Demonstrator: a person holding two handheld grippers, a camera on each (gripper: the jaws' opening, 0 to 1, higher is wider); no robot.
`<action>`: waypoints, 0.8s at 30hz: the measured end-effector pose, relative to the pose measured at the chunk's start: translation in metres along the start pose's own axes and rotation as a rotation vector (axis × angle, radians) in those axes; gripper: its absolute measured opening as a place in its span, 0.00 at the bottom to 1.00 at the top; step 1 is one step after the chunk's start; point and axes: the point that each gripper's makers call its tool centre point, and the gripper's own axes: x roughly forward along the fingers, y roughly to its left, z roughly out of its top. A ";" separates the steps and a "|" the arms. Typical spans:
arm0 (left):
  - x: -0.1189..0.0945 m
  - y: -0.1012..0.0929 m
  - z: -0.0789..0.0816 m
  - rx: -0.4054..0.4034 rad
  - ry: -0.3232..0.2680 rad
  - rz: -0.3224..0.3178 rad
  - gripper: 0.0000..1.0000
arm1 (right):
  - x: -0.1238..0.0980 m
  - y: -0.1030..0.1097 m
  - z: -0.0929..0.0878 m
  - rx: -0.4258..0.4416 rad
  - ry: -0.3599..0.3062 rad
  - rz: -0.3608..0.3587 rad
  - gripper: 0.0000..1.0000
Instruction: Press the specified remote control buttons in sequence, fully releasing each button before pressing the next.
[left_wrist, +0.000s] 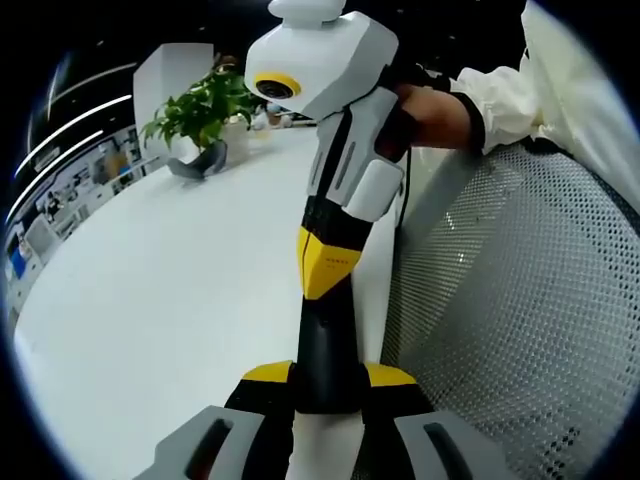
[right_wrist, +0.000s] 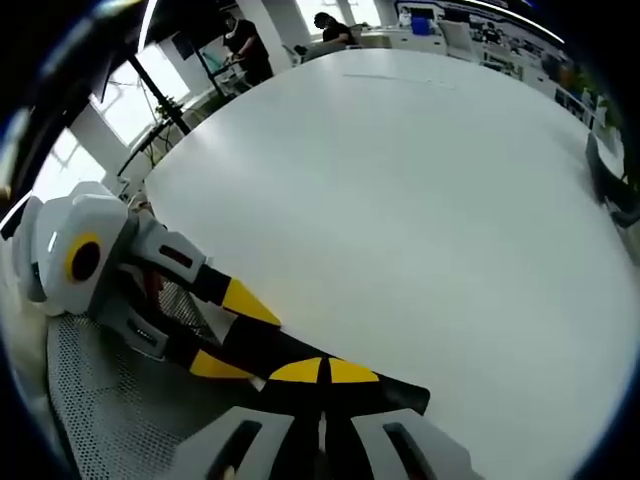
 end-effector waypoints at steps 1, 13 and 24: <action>0.000 0.000 0.000 0.000 0.000 0.001 0.24 | 0.000 0.000 0.000 -0.008 0.000 -0.003 0.00; 0.000 0.000 0.000 0.003 0.002 0.004 0.24 | 0.001 -0.001 0.001 -0.013 -0.001 -0.021 0.00; 0.000 0.000 0.000 0.003 0.002 0.004 0.24 | 0.000 -0.001 0.001 0.028 -0.009 -0.003 0.00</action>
